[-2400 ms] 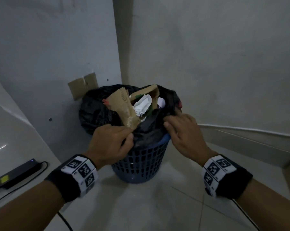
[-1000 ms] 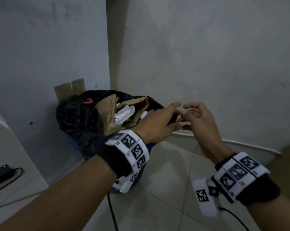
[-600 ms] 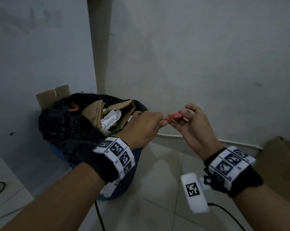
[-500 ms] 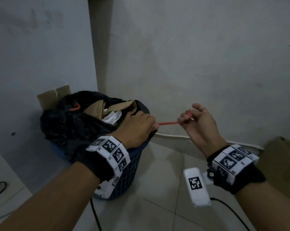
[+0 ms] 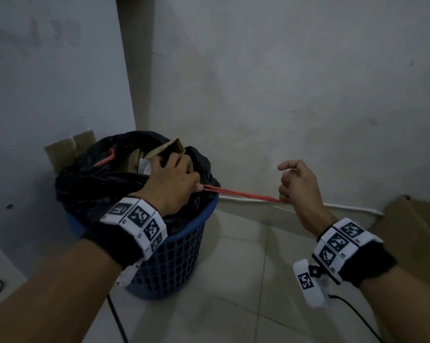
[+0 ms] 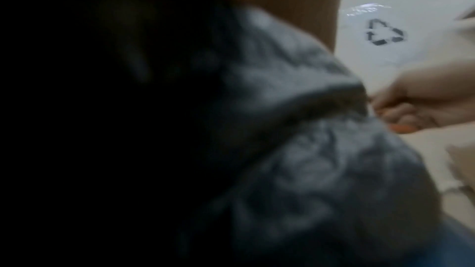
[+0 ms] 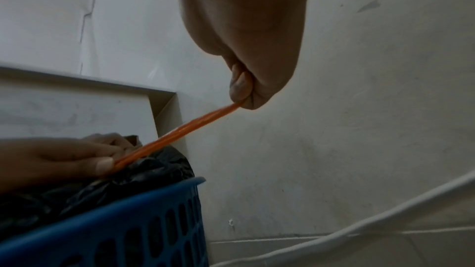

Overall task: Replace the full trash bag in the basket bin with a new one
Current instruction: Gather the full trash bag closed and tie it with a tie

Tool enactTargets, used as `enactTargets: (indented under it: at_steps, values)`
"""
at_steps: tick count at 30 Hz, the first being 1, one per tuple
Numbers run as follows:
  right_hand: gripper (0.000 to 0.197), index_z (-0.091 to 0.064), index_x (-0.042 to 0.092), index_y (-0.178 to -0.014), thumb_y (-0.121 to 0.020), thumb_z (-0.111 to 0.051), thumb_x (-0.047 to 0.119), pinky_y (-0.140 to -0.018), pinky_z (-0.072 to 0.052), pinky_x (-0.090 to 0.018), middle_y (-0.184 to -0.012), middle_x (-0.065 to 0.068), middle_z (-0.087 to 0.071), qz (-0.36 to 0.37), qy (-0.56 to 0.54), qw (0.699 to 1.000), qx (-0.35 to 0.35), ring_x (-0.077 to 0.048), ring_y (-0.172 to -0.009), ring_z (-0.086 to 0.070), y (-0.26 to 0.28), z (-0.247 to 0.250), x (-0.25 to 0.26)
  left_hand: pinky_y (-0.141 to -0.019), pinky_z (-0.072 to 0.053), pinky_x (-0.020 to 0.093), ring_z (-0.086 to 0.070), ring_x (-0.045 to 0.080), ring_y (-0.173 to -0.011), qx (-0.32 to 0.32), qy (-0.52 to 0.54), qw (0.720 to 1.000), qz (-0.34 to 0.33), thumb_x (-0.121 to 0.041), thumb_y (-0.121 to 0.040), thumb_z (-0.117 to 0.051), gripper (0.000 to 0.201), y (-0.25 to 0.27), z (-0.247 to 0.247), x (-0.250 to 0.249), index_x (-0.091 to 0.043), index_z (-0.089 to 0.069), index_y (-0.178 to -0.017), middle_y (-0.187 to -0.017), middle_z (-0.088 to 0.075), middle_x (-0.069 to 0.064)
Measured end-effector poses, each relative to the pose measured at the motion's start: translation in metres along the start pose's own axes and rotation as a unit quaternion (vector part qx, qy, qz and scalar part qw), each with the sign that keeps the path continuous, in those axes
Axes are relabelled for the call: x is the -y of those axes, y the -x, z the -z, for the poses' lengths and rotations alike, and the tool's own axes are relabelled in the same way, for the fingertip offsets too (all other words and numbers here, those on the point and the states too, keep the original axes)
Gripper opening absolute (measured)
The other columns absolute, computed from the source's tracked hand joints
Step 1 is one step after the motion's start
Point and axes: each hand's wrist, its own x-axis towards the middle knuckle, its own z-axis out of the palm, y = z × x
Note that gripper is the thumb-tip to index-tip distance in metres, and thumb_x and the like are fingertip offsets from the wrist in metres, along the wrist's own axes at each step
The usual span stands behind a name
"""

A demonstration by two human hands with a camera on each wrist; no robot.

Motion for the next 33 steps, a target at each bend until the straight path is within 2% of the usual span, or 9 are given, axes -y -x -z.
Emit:
enactTargets:
  at_steps: [6, 10, 14, 17, 20, 23, 25, 29, 33]
  values:
    - [0.023, -0.058, 0.023, -0.085, -0.091, -0.048, 0.003, -0.048, -0.039, -0.026, -0.069, 0.002, -0.051, 0.105, 0.160, 0.979, 0.068, -0.019, -0.051, -0.046, 0.024, -0.015, -0.023, -0.102, -0.023, 0.044, -0.028, 0.020, -0.125, -0.081, 0.132, 0.987, -0.029, -0.047, -0.096, -0.041, 0.032, 0.017, -0.007, 0.012, -0.033, -0.051, -0.122, -0.131, -0.040, -0.004]
    - [0.018, -0.060, 0.030, -0.086, -0.086, -0.058, 0.012, -0.064, -0.049, -0.031, -0.080, 0.010, -0.063, 0.159, 0.274, 0.946, 0.073, -0.011, -0.068, -0.060, 0.026, -0.031, -0.009, -0.112, -0.019, 0.046, -0.014, 0.021, -0.142, -0.182, 0.213, 0.959, 0.042, -0.044, -0.094, -0.046, 0.039, 0.031, -0.015, 0.043, -0.029, -0.053, -0.129, -0.148, -0.034, 0.000]
    - [0.015, -0.061, 0.028, -0.091, -0.090, -0.057, 0.014, -0.069, -0.047, -0.026, -0.090, 0.011, -0.064, 0.221, 0.252, 0.935, 0.113, -0.006, -0.080, -0.058, 0.033, -0.057, 0.022, -0.116, -0.014, 0.053, 0.003, 0.020, -0.148, -0.133, 0.226, 0.960, 0.093, -0.041, -0.099, -0.037, 0.050, 0.040, -0.018, 0.061, -0.029, -0.028, -0.147, -0.160, -0.009, -0.004]
    - [0.020, -0.056, 0.026, -0.113, -0.093, -0.054, 0.021, -0.078, -0.042, -0.025, -0.108, 0.007, -0.060, 0.246, 0.279, 0.908, 0.192, -0.012, -0.097, -0.056, 0.033, -0.086, 0.046, -0.115, -0.013, 0.053, -0.010, 0.015, -0.147, 0.002, 0.218, 0.972, 0.085, -0.048, -0.100, -0.021, 0.051, 0.042, -0.017, 0.058, -0.035, -0.017, -0.149, -0.159, -0.011, -0.011]
    - [0.048, -0.037, 0.029, -0.139, -0.094, -0.051, 0.038, -0.097, -0.043, -0.039, -0.137, 0.000, -0.047, 0.252, 0.358, 0.862, 0.257, -0.021, -0.122, -0.047, 0.025, -0.116, 0.055, -0.113, -0.014, 0.056, -0.015, 0.018, -0.145, 0.096, 0.182, 0.976, 0.075, -0.052, -0.099, -0.009, 0.050, 0.043, -0.020, 0.049, -0.043, -0.020, -0.146, -0.157, -0.020, -0.011]
    - [0.060, -0.025, 0.031, -0.147, -0.093, -0.044, 0.048, -0.107, -0.035, -0.049, -0.150, -0.001, -0.037, 0.238, 0.428, 0.817, 0.305, -0.024, -0.135, -0.036, 0.023, -0.144, 0.051, -0.106, -0.030, 0.049, -0.041, 0.026, -0.131, 0.064, 0.183, 0.978, 0.078, -0.048, -0.100, -0.016, 0.044, 0.043, -0.020, 0.053, -0.035, -0.048, -0.126, -0.139, -0.050, 0.005]
    - [0.052, -0.039, 0.027, -0.141, -0.094, -0.041, 0.050, -0.110, -0.031, -0.049, -0.146, -0.001, -0.043, 0.245, 0.452, 0.796, 0.319, -0.026, -0.138, -0.032, 0.028, -0.159, 0.045, -0.092, -0.041, 0.040, -0.057, 0.027, -0.105, -0.024, 0.149, 0.986, 0.072, -0.041, -0.097, -0.028, 0.036, 0.045, -0.018, 0.059, -0.023, -0.059, -0.102, -0.111, -0.065, 0.007]
    - [0.037, -0.056, 0.021, -0.124, -0.092, -0.056, 0.039, -0.106, -0.032, -0.028, -0.132, -0.002, -0.051, 0.318, 0.373, 0.822, 0.292, -0.023, -0.128, -0.040, 0.038, -0.175, 0.039, -0.081, -0.038, 0.039, -0.051, 0.026, -0.102, -0.245, 0.066, 0.961, 0.111, -0.031, -0.085, -0.052, 0.021, 0.061, -0.018, 0.080, -0.022, -0.069, -0.094, -0.108, -0.062, 0.000]
    - [0.053, -0.042, 0.022, -0.138, -0.090, -0.061, 0.030, -0.094, -0.028, -0.015, -0.147, -0.001, -0.031, 0.265, 0.273, 0.876, 0.295, -0.017, -0.129, -0.038, 0.047, -0.183, 0.035, -0.094, -0.034, 0.046, -0.035, 0.033, -0.124, -0.204, 0.118, 0.930, 0.283, -0.035, -0.086, -0.057, 0.041, 0.071, -0.019, 0.107, -0.019, -0.050, -0.123, -0.135, -0.042, 0.012]
